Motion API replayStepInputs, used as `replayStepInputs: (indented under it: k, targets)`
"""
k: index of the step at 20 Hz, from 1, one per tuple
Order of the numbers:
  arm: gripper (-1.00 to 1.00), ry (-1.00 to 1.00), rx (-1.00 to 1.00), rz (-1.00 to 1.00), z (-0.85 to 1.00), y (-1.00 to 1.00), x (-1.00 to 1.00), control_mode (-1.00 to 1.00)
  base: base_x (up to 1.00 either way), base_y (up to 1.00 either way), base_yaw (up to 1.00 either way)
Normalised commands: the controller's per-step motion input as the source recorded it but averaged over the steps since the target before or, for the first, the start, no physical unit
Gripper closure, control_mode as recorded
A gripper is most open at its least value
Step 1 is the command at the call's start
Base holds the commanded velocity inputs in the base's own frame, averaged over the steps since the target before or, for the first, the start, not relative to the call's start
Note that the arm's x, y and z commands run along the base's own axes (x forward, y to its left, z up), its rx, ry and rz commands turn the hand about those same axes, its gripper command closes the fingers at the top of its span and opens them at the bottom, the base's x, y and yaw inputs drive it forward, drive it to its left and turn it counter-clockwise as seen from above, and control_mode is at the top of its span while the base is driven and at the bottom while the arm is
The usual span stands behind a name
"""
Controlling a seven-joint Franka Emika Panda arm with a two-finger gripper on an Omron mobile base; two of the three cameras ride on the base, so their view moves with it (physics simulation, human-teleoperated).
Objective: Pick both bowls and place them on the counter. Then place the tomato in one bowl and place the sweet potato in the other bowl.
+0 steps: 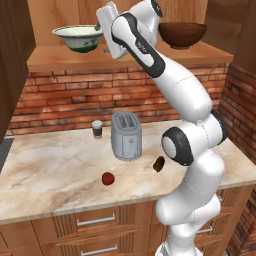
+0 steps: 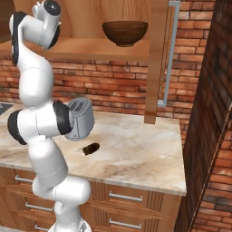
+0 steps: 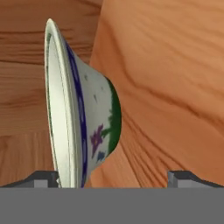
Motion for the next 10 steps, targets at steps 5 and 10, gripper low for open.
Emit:
replayStepInputs:
  k: [5, 10]
  targets:
    - [-1.0, 0.05, 0.0, 0.01, 0.0, 0.16, 0.35, -1.0, 0.0, 0.0, 0.0]
    - [-1.0, 0.01, 0.0, 0.01, 0.0, 0.13, 0.32, -1.0, 0.0, 0.0, 0.0]
